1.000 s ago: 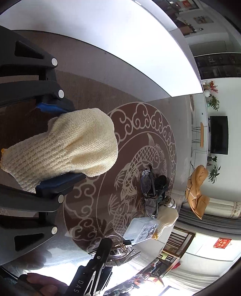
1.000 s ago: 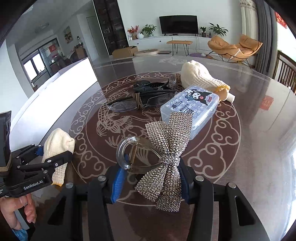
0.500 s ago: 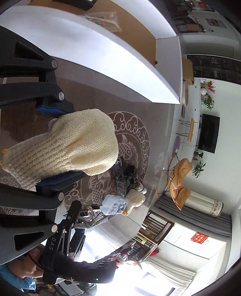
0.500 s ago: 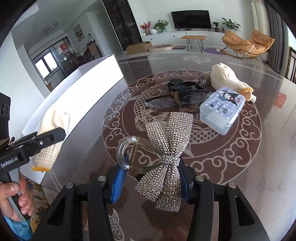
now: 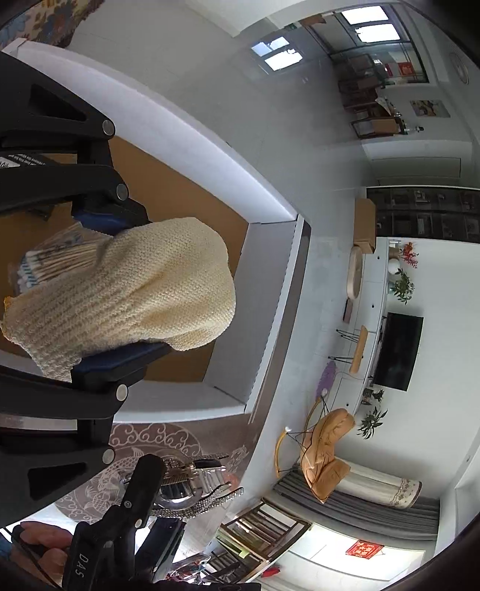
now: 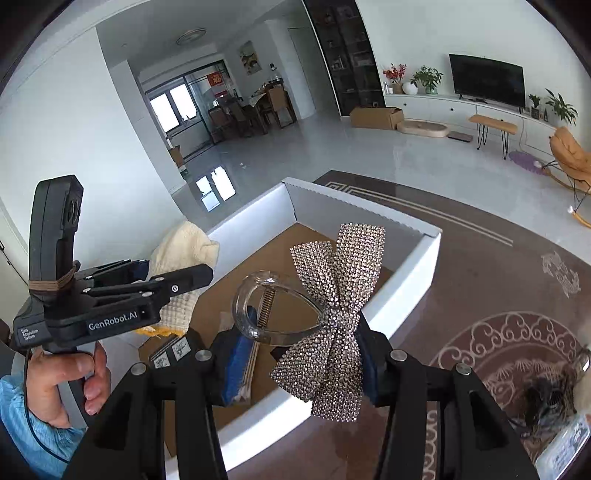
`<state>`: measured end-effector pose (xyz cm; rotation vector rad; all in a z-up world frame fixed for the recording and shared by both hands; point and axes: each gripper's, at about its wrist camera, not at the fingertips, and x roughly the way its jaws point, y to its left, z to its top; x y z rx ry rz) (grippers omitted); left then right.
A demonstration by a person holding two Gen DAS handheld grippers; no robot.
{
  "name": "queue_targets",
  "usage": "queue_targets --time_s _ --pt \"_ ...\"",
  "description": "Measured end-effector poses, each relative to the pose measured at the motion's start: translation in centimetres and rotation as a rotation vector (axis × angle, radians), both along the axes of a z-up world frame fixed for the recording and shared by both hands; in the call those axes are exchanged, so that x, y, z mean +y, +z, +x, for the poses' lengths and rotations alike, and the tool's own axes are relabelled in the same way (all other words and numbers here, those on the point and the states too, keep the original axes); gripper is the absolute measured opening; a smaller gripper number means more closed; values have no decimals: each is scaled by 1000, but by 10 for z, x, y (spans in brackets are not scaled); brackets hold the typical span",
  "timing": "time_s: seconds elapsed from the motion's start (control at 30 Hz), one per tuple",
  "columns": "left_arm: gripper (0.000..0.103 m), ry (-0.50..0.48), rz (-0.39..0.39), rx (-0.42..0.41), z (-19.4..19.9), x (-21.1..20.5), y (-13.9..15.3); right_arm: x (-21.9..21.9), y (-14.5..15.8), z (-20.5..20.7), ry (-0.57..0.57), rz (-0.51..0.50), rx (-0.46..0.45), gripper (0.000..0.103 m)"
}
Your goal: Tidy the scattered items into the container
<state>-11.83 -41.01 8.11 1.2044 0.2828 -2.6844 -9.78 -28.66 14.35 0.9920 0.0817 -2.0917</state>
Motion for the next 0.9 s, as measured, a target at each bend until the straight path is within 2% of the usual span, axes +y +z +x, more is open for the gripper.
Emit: queue_targets --time_s 0.1,0.2,0.23,0.3,0.33,0.4,0.47,0.53,0.6,0.73,0.77,0.8,0.9 --pt "52 45 21 -31 -23 -29 -16 -44 -9 -34 -5 48 -14 50" --pt "53 77 84 -74 -40 -51 -41 -72 -30 -61 -23 79 -65 51" --pt "55 92 108 -92 -44 -57 -50 -78 -37 -68 -33 78 -90 51" --pt "69 148 135 -138 -51 -68 -68 -86 -53 -82 -48 78 -156 54" --pt "72 184 138 -155 -51 -71 -75 -88 -60 -86 -58 78 -183 58" --pt "72 237 139 -164 -47 -75 -84 -86 -64 -89 -79 68 -192 62" --pt "72 249 129 -158 -41 -71 -85 -79 -60 -86 -84 33 -187 63" --pt "72 228 94 -137 -30 -59 -77 -66 -53 -76 -69 -8 -172 63" --pt "72 182 52 -101 -16 -41 -59 -46 -45 -58 -68 -20 -115 63" --pt "73 19 -17 -32 19 21 -19 21 -46 -6 -99 -32 -32 63" --pt "80 -31 -24 -15 32 39 -12 44 -53 7 -122 -25 -15 63" --pt "93 -75 -31 -1 46 56 -8 67 -60 21 -150 -7 3 63" --pt "99 -174 -20 19 77 115 -8 141 -85 63 -238 60 28 63"
